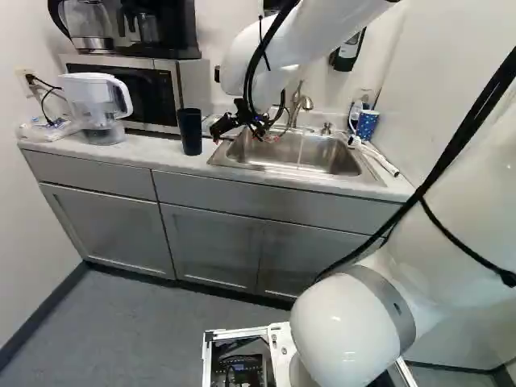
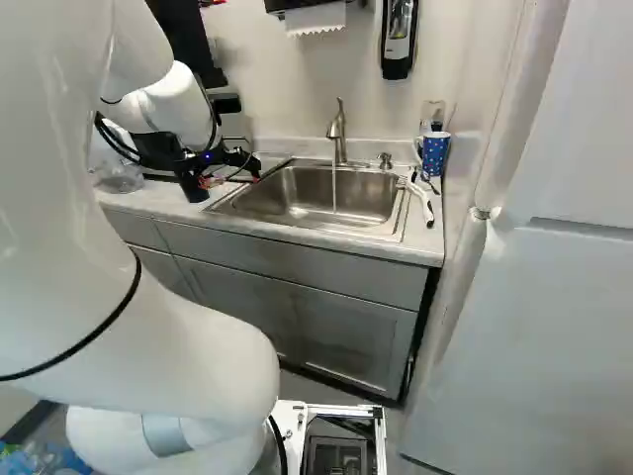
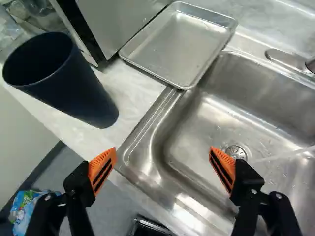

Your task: Rinse the cup and place it in the tray

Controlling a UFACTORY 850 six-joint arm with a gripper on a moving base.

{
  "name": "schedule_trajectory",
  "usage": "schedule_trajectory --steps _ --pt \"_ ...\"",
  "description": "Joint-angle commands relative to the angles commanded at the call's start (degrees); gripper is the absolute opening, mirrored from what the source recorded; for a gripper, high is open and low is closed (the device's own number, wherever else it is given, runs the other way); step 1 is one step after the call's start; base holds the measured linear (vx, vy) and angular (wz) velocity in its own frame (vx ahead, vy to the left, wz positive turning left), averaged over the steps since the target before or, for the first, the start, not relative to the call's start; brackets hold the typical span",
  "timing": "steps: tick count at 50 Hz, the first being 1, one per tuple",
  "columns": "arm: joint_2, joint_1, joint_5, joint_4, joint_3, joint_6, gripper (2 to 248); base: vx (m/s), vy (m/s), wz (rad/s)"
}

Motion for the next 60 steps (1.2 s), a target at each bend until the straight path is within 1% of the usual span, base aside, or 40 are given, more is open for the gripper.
schedule_trajectory --steps 27,38,47,60 --pt "-2.9 5.2 0.0 0.0 -2.7 0.0 247 0.000 0.000 0.000" --pt "-2.9 7.2 0.0 0.0 -2.7 0.0 247 0.000 0.000 0.000" --pt "-3.8 8.0 1.2 0.0 -2.7 0.0 247 0.000 0.000 0.000" --pt "-5.7 8.3 6.1 0.0 -2.7 0.0 247 0.000 0.000 0.000"
